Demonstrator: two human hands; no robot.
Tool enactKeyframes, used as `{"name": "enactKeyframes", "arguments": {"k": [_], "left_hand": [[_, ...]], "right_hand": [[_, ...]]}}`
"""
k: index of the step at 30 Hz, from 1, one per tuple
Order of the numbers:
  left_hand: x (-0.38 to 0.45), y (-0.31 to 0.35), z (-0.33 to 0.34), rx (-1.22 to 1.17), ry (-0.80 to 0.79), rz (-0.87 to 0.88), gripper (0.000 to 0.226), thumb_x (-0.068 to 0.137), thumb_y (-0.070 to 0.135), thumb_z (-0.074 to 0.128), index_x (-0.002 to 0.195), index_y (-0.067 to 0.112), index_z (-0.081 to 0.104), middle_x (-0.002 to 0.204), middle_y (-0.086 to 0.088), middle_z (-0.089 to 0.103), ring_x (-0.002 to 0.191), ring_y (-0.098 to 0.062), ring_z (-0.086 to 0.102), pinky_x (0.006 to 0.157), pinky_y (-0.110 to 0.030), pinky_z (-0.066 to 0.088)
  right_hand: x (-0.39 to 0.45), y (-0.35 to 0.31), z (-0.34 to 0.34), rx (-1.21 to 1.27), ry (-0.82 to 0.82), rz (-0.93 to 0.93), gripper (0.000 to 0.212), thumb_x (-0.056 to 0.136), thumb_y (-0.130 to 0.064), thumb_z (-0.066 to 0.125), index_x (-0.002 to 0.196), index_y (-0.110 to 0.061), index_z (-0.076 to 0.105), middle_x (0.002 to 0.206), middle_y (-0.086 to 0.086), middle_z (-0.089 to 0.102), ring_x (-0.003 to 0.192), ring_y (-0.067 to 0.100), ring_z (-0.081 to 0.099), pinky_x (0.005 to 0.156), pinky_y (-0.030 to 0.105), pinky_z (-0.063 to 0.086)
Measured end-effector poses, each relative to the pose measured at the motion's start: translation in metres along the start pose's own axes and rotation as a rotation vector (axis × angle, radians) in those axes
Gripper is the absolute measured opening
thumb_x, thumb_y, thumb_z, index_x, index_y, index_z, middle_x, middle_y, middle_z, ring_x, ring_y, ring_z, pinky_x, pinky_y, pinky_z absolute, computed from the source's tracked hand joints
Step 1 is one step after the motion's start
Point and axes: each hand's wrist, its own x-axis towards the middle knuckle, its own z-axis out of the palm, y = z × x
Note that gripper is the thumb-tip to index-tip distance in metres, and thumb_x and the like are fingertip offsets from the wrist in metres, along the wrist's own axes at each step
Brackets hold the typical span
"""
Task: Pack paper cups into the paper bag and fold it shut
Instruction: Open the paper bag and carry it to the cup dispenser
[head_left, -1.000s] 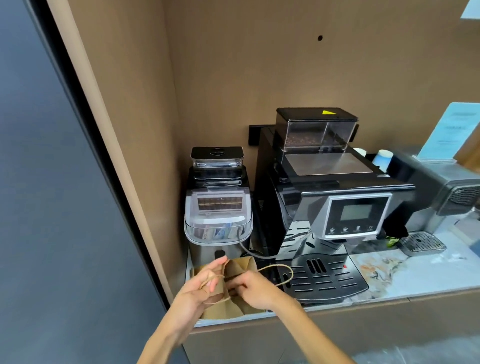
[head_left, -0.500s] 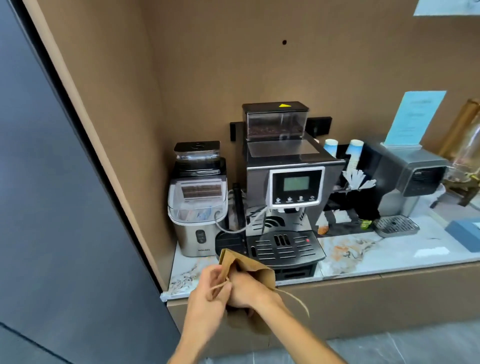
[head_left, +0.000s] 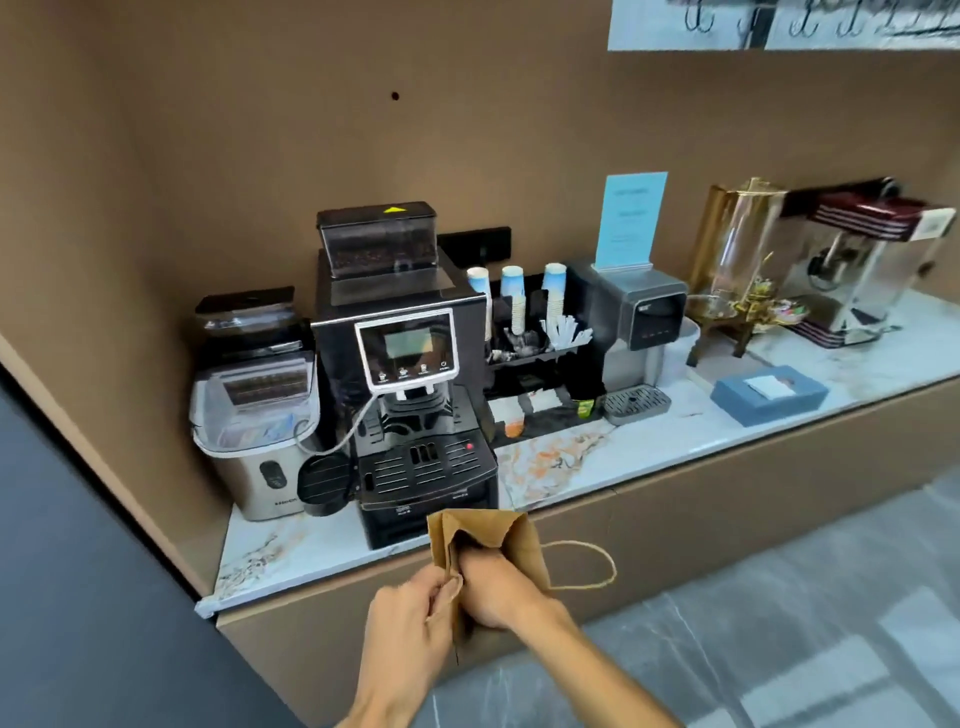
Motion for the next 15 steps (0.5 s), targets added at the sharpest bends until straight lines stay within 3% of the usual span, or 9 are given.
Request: {"name": "enactKeyframes", "arguments": {"k": [3, 4, 6, 8, 10, 12, 15], "left_hand": [[0.007, 0.028, 0.019, -0.091, -0.041, 0.100, 0.023, 0.085, 0.040, 0.053, 0.075, 0.019, 0.051, 0.056, -0.005, 0.058, 0.053, -0.024, 0.042, 0.053, -0.028, 0.046], [0.010, 0.040, 0.024, -0.095, -0.061, 0.131, 0.021, 0.086, 0.036, 0.056, 0.073, 0.021, 0.049, 0.054, -0.005, 0.054, 0.055, -0.025, 0.040, 0.052, -0.029, 0.044], [0.017, 0.059, 0.035, -0.114, -0.086, 0.184, 0.024, 0.087, 0.030, 0.057, 0.066, 0.030, 0.046, 0.050, 0.000, 0.049, 0.057, -0.026, 0.038, 0.052, -0.025, 0.044], [0.027, 0.074, 0.044, -0.121, -0.078, 0.178, 0.031, 0.088, 0.028, 0.057, 0.060, 0.035, 0.045, 0.047, 0.007, 0.045, 0.059, -0.025, 0.034, 0.049, -0.012, 0.033], [0.041, 0.082, 0.054, -0.113, -0.076, 0.149, 0.026, 0.088, 0.027, 0.060, 0.064, 0.021, 0.052, 0.044, 0.005, 0.044, 0.062, -0.029, 0.040, 0.049, -0.014, 0.034], [0.055, 0.087, 0.066, -0.078, -0.088, 0.105, 0.024, 0.088, 0.024, 0.061, 0.069, 0.011, 0.054, 0.044, 0.003, 0.044, 0.064, -0.032, 0.046, 0.052, -0.022, 0.039], [0.079, 0.098, 0.084, -0.042, -0.125, 0.032, 0.021, 0.087, 0.022, 0.059, 0.069, 0.014, 0.051, 0.049, 0.000, 0.051, 0.064, -0.030, 0.055, 0.062, -0.040, 0.050]], "right_hand": [[-0.005, 0.042, -0.023, -0.031, 0.020, 0.127, 0.034, 0.101, -0.021, 0.042, 0.133, -0.010, 0.048, 0.137, 0.016, 0.053, 0.129, 0.031, 0.048, 0.109, 0.035, 0.034], [-0.006, 0.056, -0.028, -0.036, 0.029, 0.184, 0.032, 0.102, -0.025, 0.042, 0.131, -0.015, 0.048, 0.131, 0.013, 0.054, 0.130, 0.029, 0.047, 0.110, 0.034, 0.032], [-0.005, 0.080, -0.033, -0.053, 0.036, 0.223, 0.020, 0.103, -0.029, 0.042, 0.121, -0.024, 0.047, 0.111, 0.007, 0.055, 0.128, 0.027, 0.048, 0.105, 0.032, 0.034], [0.005, 0.101, -0.039, -0.067, 0.044, 0.262, 0.010, 0.103, -0.027, 0.040, 0.112, -0.030, 0.045, 0.112, 0.007, 0.050, 0.124, 0.024, 0.049, 0.101, 0.029, 0.033], [0.013, 0.114, -0.048, -0.137, 0.055, 0.264, 0.011, 0.104, -0.024, 0.038, 0.100, -0.034, 0.043, 0.117, 0.009, 0.048, 0.113, 0.021, 0.049, 0.108, 0.031, 0.034], [0.024, 0.130, -0.058, -0.201, 0.015, 0.282, 0.011, 0.104, -0.028, 0.038, 0.113, -0.031, 0.044, 0.126, 0.011, 0.049, 0.115, 0.022, 0.048, 0.112, 0.032, 0.032], [0.042, 0.149, -0.078, -0.334, -0.079, 0.278, 0.048, 0.101, -0.038, 0.043, 0.145, -0.020, 0.036, 0.150, 0.010, 0.040, 0.136, 0.028, 0.038, 0.115, 0.035, 0.025]]}}
